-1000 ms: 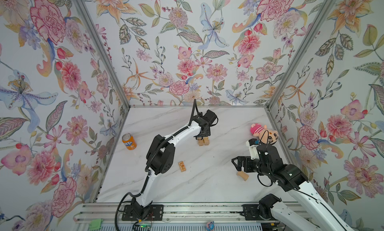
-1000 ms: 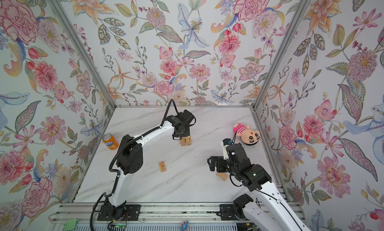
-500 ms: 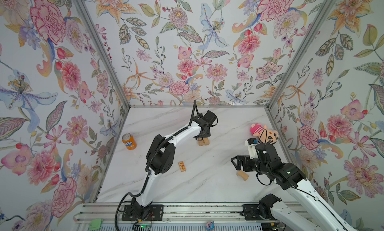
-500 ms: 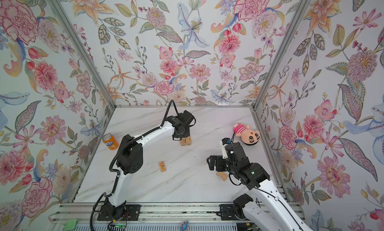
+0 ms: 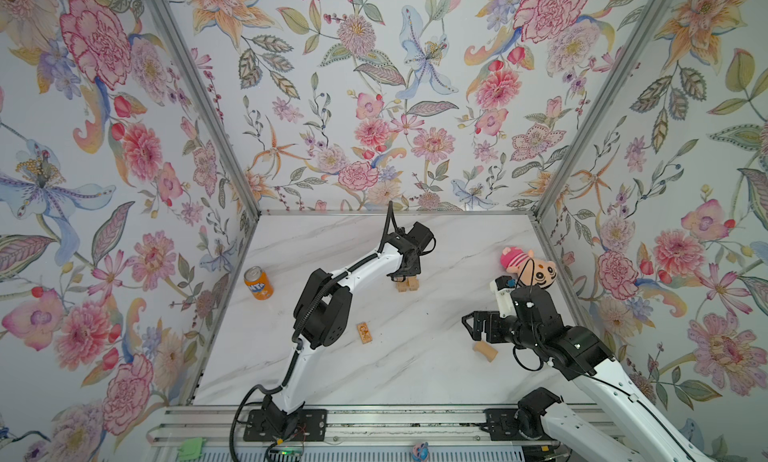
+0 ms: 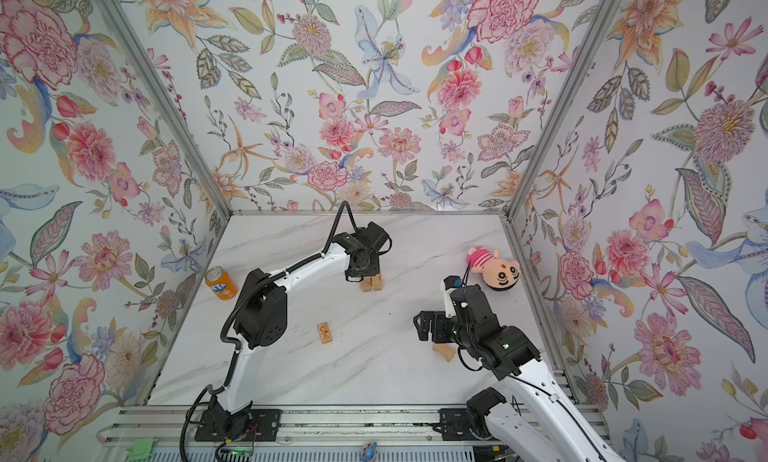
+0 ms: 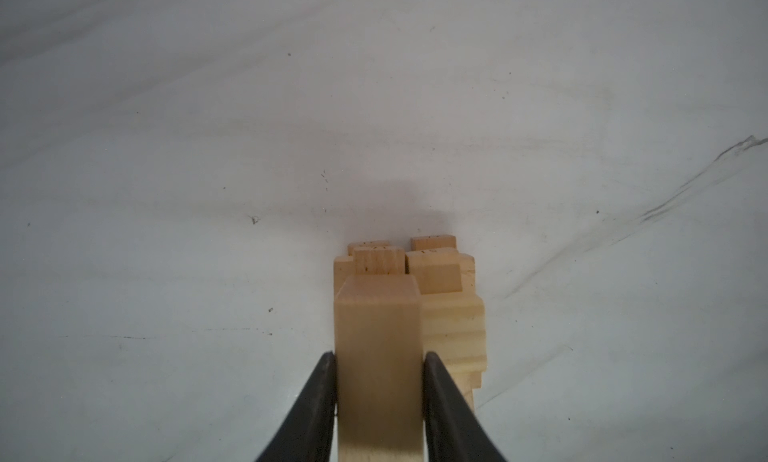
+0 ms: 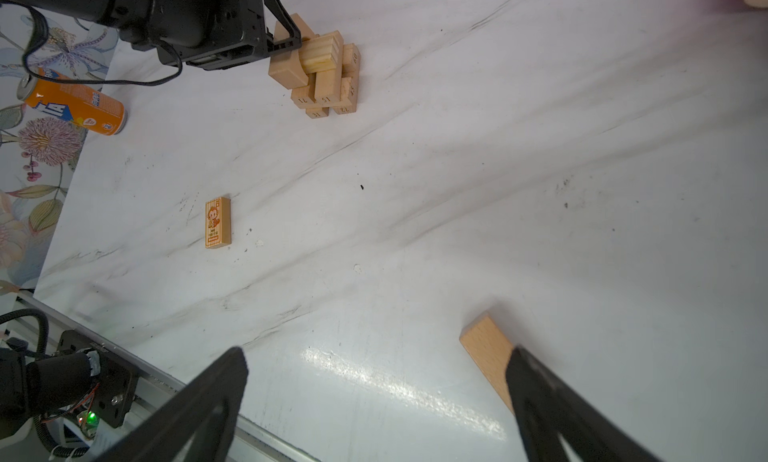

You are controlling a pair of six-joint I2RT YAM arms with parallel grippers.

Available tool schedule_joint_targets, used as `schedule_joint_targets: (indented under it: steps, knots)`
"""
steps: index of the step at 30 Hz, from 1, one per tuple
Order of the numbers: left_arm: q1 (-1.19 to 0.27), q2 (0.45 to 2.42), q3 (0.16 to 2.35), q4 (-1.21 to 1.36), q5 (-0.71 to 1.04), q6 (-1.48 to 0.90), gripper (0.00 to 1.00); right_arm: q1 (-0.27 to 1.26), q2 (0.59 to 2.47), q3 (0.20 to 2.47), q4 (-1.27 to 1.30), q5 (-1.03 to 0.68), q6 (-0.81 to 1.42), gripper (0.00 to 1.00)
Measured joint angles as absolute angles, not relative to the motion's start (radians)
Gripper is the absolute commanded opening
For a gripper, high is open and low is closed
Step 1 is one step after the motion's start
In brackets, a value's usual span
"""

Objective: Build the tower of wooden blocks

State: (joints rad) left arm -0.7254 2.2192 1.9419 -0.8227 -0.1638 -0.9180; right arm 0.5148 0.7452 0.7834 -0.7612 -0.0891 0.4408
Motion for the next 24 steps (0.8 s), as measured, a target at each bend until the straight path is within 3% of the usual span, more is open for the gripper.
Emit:
schedule_joint_targets:
  steps: [7, 16, 24]
  knots:
    - [-0.725, 2.224, 1.943, -0.823, -0.164, -0.918, 0.38, 0.515, 0.745, 0.783, -0.761, -0.089, 0.440, 0.99]
    - [-0.725, 2.234, 1.961, -0.838, -0.176, -0.916, 0.57, 0.515, 0.745, 0.783, -0.761, -0.089, 0.437, 0.99]
    - [-0.725, 2.228, 2.094, -0.886, -0.226, -0.893, 0.59, 0.506, 0.751, 0.783, -0.761, -0.089, 0.434, 0.99]
